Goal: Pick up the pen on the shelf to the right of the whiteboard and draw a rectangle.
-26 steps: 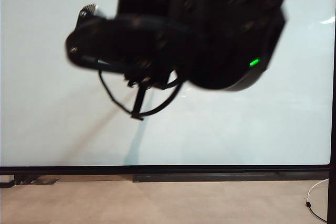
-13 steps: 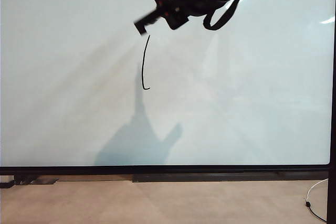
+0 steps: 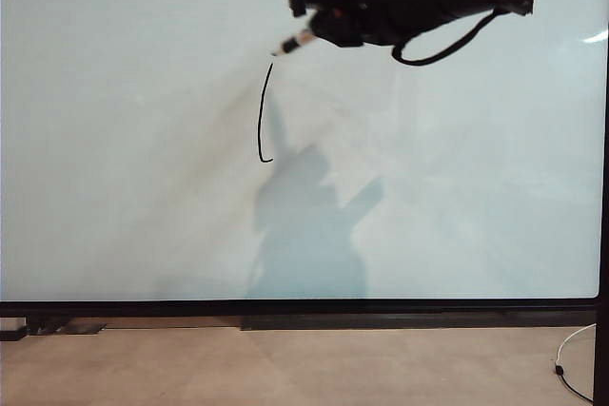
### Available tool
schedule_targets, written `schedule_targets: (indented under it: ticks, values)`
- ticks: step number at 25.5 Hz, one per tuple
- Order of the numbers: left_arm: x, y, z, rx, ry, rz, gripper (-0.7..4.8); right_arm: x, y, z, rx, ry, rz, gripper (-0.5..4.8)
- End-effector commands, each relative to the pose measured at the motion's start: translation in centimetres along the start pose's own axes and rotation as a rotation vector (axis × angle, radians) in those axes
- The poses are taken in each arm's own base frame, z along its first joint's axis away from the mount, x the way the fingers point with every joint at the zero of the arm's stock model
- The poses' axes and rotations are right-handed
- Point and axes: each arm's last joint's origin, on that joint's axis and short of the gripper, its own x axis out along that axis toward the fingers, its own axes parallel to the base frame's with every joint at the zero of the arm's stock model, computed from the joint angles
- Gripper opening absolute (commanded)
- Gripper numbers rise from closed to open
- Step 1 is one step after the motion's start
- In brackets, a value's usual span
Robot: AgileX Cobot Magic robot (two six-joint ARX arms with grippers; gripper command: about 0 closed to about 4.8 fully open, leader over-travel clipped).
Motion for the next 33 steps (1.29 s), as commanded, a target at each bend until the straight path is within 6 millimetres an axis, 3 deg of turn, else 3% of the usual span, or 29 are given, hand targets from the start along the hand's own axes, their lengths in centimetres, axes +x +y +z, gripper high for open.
schedule_targets:
  ticks: [1,9,33]
  values:
    - [0.0,0.0,0.2,0.001,-0.013,-0.001,-0.05,0.6,0.0,0.3,0.009,-0.015,0.0,-0.06]
    - [0.0,0.0,0.2,0.001,-0.012,-0.002,-0.05,1.9,-0.6,0.4,0.019,-0.001,0.007,-0.06]
    - [0.0,0.0,0.2,0.001,-0.013,-0.001,-0.05,3.1,-1.4,0.0,0.018,0.026,-0.037,-0.06]
